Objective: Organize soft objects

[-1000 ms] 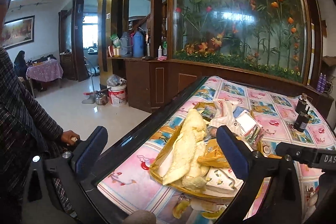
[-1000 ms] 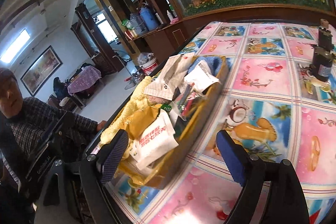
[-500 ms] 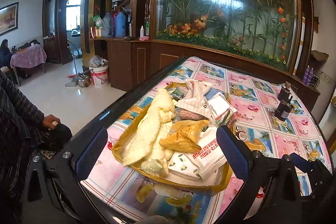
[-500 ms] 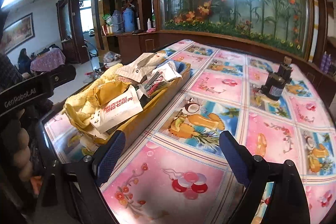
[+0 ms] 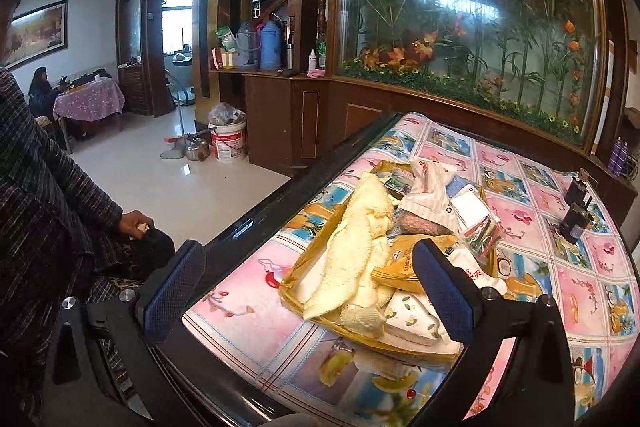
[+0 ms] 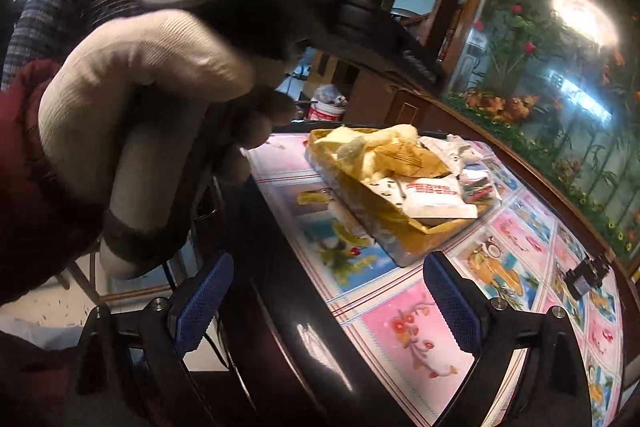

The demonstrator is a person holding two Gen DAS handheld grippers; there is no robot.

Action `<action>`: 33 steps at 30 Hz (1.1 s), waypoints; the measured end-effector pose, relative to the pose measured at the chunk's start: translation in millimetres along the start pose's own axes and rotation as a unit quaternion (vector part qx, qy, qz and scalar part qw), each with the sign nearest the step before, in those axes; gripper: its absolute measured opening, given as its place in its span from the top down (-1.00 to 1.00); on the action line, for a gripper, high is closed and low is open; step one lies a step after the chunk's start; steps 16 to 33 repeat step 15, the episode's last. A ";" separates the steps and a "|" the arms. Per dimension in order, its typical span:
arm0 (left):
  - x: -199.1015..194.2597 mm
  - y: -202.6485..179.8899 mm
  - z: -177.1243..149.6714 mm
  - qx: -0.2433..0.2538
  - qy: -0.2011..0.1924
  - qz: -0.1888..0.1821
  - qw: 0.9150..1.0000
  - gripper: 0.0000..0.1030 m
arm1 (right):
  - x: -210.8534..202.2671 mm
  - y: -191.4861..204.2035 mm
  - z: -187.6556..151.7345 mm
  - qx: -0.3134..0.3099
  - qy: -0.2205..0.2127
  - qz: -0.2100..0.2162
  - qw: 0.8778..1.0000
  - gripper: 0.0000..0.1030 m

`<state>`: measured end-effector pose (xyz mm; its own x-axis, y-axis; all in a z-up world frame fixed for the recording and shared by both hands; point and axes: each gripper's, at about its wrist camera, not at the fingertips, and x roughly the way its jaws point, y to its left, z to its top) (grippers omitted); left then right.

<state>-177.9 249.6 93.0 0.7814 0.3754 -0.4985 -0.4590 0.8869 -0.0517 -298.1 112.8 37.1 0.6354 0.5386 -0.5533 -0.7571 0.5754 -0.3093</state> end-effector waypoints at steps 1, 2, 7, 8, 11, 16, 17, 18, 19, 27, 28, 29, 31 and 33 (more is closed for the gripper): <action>0.3 0.1 -0.7 0.000 0.000 0.001 1.000 -1.00 | 1.9 0.7 -0.4 0.002 0.004 -0.001 1.000 -0.88; 0.6 -1.8 -1.0 0.003 0.001 -0.001 1.000 -1.00 | 2.6 -1.8 -0.4 0.010 0.005 -0.004 1.000 -0.88; -0.7 -20.3 -7.0 0.051 -0.004 0.007 0.999 -1.00 | 9.2 -30.0 -2.4 0.062 0.022 -0.048 0.997 -0.88; -1.7 -23.2 -8.0 0.058 -0.006 0.010 0.998 -1.00 | 10.3 -34.9 -3.4 0.072 0.027 -0.050 0.996 -0.88; -2.3 -25.0 -7.7 0.066 -0.004 0.022 0.998 -1.00 | 10.1 -40.1 -8.0 0.084 0.035 -0.047 0.995 -0.88; 1.6 -19.6 -5.3 0.062 0.013 0.041 0.997 -1.00 | 12.5 -33.9 -11.3 0.067 0.046 -0.051 0.995 -0.88; 1.6 -19.6 -5.3 0.062 0.013 0.041 0.997 -1.00 | 12.5 -33.9 -11.3 0.067 0.046 -0.051 0.995 -0.88; 1.6 -19.6 -5.3 0.062 0.013 0.041 0.997 -1.00 | 12.5 -33.9 -11.3 0.067 0.046 -0.051 0.995 -0.88; 1.6 -19.6 -5.3 0.062 0.013 0.041 0.997 -1.00 | 12.5 -33.9 -11.3 0.067 0.046 -0.051 0.995 -0.88; 1.6 -19.6 -5.3 0.062 0.013 0.041 0.997 -1.00 | 12.5 -33.9 -11.3 0.067 0.046 -0.051 0.995 -0.88; 1.6 -19.6 -5.3 0.062 0.013 0.041 0.997 -1.00 | 12.5 -33.9 -11.3 0.067 0.046 -0.051 0.995 -0.88; 1.6 -19.6 -5.3 0.062 0.013 0.041 0.997 -1.00 | 12.5 -33.9 -11.3 0.067 0.046 -0.051 0.995 -0.88; 1.6 -19.6 -5.3 0.062 0.013 0.041 0.997 -1.00 | 12.5 -33.9 -11.3 0.067 0.046 -0.051 0.995 -0.88; 1.6 -19.6 -5.3 0.062 0.013 0.041 0.997 -1.00 | 12.5 -33.9 -11.3 0.067 0.046 -0.051 0.995 -0.88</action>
